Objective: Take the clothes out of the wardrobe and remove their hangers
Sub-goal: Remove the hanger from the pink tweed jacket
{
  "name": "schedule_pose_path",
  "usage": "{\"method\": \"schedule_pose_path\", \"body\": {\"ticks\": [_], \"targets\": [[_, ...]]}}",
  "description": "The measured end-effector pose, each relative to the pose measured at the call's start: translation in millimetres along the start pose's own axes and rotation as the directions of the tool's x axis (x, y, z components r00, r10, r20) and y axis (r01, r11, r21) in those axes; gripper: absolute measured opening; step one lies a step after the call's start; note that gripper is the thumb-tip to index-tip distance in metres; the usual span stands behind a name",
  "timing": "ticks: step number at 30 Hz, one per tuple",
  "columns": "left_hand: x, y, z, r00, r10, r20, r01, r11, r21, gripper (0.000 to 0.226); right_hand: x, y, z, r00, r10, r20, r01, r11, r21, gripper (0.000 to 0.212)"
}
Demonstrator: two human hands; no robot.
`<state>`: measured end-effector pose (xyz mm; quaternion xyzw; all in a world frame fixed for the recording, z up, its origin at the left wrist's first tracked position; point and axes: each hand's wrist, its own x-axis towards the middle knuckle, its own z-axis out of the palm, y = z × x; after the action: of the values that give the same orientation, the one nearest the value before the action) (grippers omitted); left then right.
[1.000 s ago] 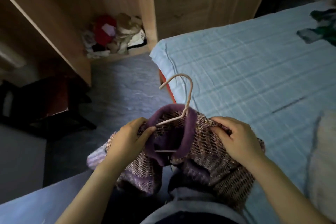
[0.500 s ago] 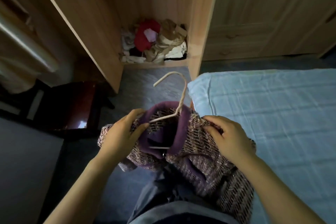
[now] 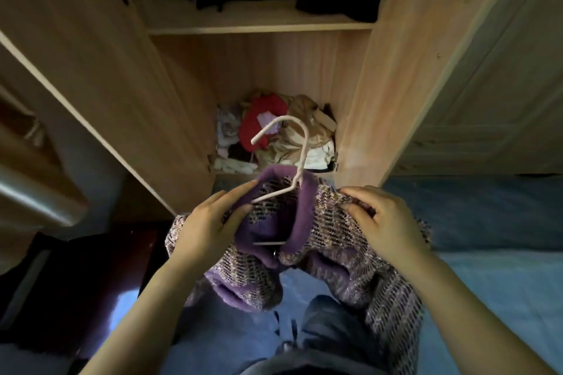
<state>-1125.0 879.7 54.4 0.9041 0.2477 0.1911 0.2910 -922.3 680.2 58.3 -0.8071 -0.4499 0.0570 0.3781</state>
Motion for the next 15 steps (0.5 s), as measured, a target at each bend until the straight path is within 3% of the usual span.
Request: {"method": "schedule_pose_path", "body": {"ticks": [4, 10, 15], "targets": [[80, -34, 4, 0.999, -0.033, -0.026, 0.034, 0.999, 0.012, 0.046, 88, 28, 21, 0.999, -0.003, 0.039, 0.001, 0.999, 0.038, 0.027], [242, -66, -16, 0.979, -0.052, -0.198, 0.078, 0.989, 0.127, 0.038, 269, 51, 34, 0.997, -0.072, 0.041, 0.069, 0.995, 0.076, 0.029], [361, -70, -80, 0.919, -0.007, -0.394, 0.055, 0.992, 0.113, 0.032, 409, 44, 19, 0.977, -0.202, -0.063, 0.206, 0.976, 0.066, 0.036]]}}
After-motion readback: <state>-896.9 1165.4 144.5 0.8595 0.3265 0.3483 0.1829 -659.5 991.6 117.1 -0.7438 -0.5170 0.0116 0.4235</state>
